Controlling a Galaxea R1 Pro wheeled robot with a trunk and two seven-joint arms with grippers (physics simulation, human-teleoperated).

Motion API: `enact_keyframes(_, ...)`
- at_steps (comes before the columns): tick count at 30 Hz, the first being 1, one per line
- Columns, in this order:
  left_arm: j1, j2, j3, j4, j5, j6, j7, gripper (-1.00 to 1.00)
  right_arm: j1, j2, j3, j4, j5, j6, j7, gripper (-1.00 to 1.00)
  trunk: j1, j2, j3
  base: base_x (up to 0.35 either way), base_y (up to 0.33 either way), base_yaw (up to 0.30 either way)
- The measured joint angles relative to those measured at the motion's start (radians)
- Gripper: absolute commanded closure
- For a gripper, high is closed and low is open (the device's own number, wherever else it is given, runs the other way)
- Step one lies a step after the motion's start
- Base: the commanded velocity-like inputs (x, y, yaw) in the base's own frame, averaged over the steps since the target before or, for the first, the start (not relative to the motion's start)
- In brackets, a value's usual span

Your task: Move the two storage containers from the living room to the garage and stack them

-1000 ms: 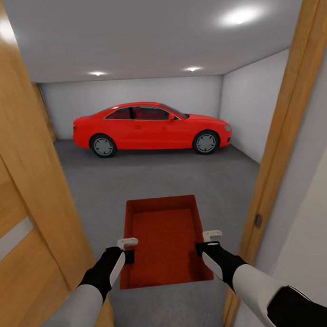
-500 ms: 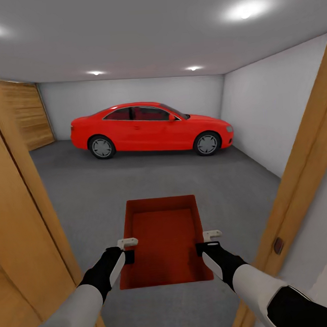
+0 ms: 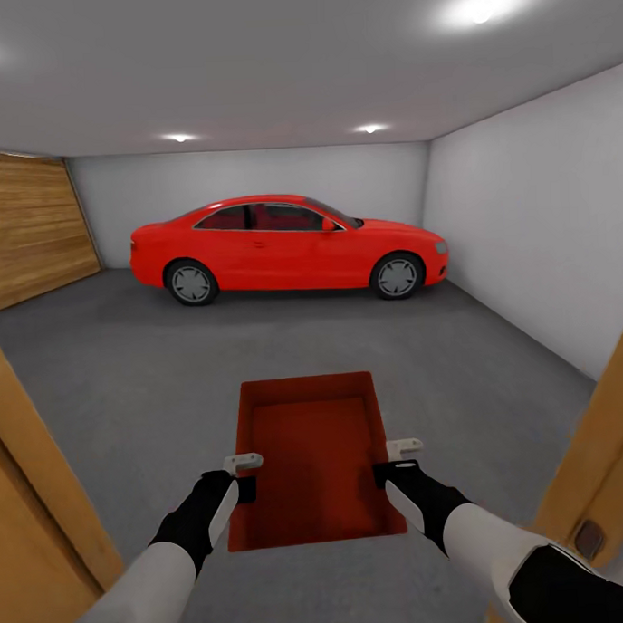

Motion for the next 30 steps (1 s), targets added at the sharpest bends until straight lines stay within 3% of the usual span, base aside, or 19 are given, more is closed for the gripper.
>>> enact_keyframes(30, 0.000, -0.001, 0.001, 0.007, 0.001, -0.001, 0.000, 1.00, 0.000, -0.001, 0.006, 0.000, -0.004, 0.006, -0.001, 1.00, 0.000, 0.000, 0.000, 0.321, 0.010, 0.000)
